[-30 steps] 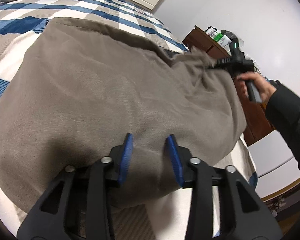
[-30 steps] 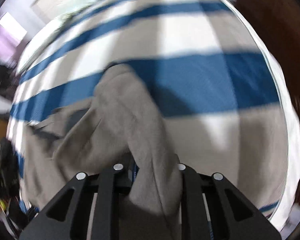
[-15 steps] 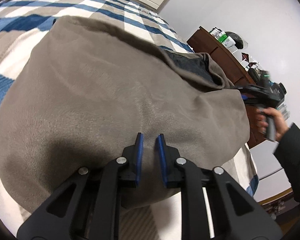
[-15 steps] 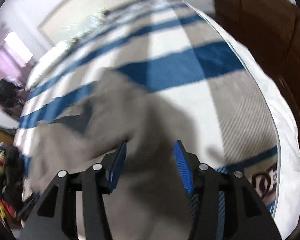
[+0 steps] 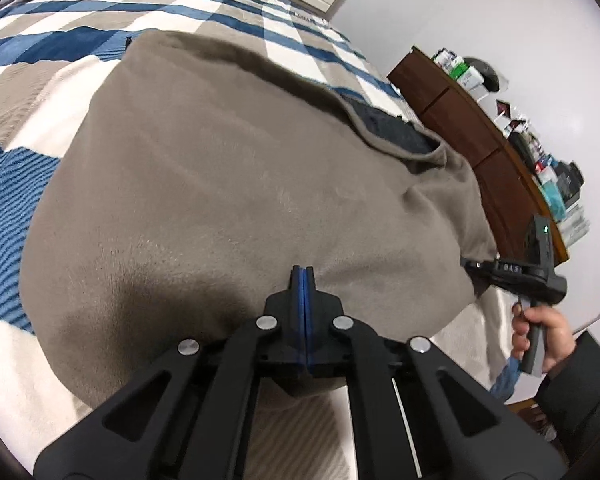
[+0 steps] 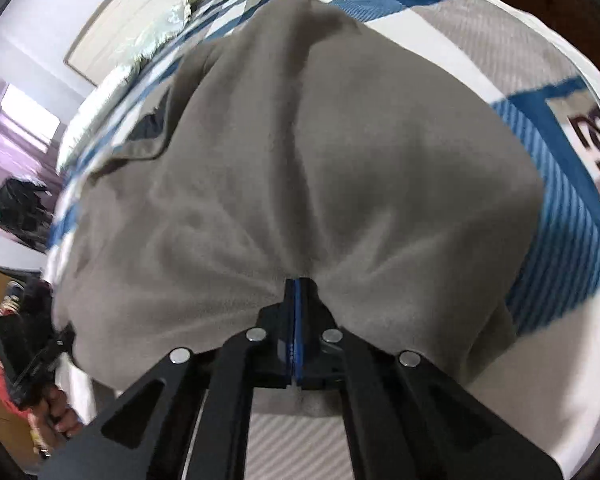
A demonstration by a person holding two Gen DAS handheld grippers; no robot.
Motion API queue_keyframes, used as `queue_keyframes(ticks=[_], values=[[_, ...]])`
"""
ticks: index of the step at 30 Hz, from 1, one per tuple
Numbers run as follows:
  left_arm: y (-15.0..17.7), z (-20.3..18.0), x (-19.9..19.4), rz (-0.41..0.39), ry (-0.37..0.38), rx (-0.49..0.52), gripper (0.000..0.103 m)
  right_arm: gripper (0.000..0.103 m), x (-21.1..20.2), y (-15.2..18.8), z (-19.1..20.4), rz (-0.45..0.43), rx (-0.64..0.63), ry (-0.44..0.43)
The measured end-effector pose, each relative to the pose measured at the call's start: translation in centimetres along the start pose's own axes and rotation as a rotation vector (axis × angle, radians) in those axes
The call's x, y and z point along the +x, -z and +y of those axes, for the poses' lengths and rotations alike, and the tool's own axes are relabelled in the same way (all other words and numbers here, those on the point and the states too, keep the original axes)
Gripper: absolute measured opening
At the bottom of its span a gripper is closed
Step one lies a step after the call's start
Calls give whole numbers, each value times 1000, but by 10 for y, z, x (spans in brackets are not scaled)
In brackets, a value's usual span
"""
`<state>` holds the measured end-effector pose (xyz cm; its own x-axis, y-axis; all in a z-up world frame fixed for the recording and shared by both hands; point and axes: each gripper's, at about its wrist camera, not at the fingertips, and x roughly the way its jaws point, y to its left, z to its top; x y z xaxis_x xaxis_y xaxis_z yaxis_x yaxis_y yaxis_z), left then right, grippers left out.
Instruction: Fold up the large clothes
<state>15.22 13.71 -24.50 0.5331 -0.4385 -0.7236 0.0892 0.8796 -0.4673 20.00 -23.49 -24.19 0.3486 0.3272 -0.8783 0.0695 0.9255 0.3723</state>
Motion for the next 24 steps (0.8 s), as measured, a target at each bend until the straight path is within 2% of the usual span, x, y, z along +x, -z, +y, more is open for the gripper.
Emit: queue_keyframes(ticks=[2, 5, 6, 7, 8, 9, 11, 15, 17, 20, 21, 24], values=[[1, 5, 2, 4, 1, -18, 3, 0, -12, -8, 18, 15, -32, 44], [2, 6, 0, 5, 12, -33, 3, 5, -39, -21, 60, -31, -181, 39], [3, 6, 0, 4, 11, -33, 3, 9, -47, -29, 79, -51, -253, 45], [3, 6, 0, 4, 10, -35, 3, 22, -50, -38, 96, -56, -313, 50], [3, 5, 1, 3, 8, -36, 3, 27, -48, -48, 103, -51, -339, 52], [3, 4, 1, 2, 8, -37, 3, 31, -42, -60, 117, -42, -369, 55], [3, 3, 2, 3, 6, -35, 3, 31, -25, -81, 136, -15, -417, 84], [4, 6, 1, 1, 9, -36, 3, 31, 34, -120, 133, 135, -331, 86], [4, 5, 2, 0, 10, -37, 3, 31, 64, -134, 121, 196, -212, 22], [4, 4, 2, -2, 12, -37, 3, 28, 74, -148, 106, 132, -89, -18], [3, 4, 2, -2, 13, -39, 3, 23, 75, -154, 101, 93, -55, -39], [4, 5, 2, -3, 21, -45, 3, 21, 69, -167, 98, -1, -24, -71]])
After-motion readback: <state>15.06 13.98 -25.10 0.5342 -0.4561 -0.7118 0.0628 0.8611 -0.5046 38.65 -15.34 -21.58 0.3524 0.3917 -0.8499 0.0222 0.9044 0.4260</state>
